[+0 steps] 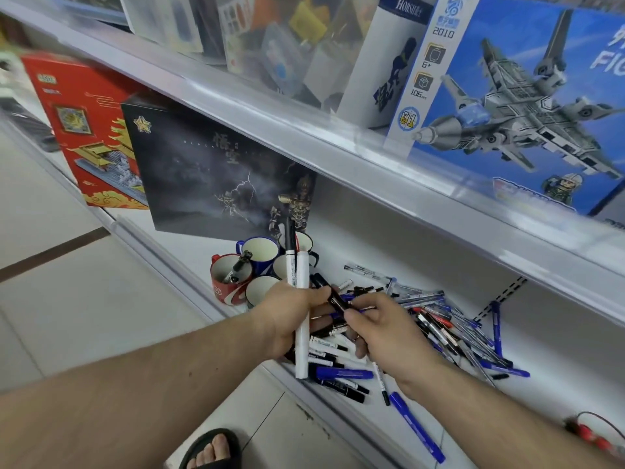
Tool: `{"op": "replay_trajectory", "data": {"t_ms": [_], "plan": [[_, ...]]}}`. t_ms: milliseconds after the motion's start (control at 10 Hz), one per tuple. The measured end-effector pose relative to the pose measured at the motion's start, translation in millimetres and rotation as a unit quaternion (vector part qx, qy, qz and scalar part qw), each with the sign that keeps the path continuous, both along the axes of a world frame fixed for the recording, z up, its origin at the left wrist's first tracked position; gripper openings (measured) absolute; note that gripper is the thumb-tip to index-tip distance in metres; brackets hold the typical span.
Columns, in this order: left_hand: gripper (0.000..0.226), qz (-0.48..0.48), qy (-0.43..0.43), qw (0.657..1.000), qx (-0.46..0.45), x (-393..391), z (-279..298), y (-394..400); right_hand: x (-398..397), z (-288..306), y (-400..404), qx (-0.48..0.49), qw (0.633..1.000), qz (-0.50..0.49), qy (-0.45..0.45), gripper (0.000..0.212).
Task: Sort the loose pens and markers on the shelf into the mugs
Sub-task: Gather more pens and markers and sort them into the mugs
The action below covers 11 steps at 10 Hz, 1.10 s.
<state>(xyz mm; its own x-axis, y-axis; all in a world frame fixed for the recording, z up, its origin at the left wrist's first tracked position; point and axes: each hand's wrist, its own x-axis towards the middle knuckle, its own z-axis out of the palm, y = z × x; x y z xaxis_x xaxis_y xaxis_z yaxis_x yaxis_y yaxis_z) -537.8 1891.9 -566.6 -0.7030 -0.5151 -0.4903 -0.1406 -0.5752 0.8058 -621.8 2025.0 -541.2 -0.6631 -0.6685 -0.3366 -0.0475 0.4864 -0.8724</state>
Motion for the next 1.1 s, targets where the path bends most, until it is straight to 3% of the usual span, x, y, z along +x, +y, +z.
{"op": "replay_trajectory", "data": {"t_ms": [100,200,300,500,800,1000,1100], "plan": [[0.017,0.02,-0.054,0.995,-0.084,11,-2,-22,-11,6,1,-0.038,0.997,-0.051,0.044,0.004],[0.017,0.044,-0.108,0.98,-0.163,26,-3,-48,-18,9,2,-0.052,0.994,-0.059,0.069,0.01],[0.024,0.082,-0.101,0.977,-0.17,38,-5,-75,-29,-1,-9,-0.034,0.995,-0.057,0.078,0.017],[0.041,0.081,-0.073,0.984,-0.14,48,7,-107,-60,-37,-86,-0.065,0.989,-0.111,0.073,0.024],[0.023,0.062,-0.05,0.994,-0.081,51,1,-138,-89,-123,-246,0.006,0.996,-0.091,0.021,0.029],[0.019,0.046,-0.024,0.998,-0.044,54,-19,-151,-94,-168,-291,0.054,0.996,-0.053,-0.042,0.029],[0.022,0.02,-0.016,0.999,-0.032,55,-23,-150,-85,-155,-281,0.056,0.996,-0.028,-0.057,0.035]]}}
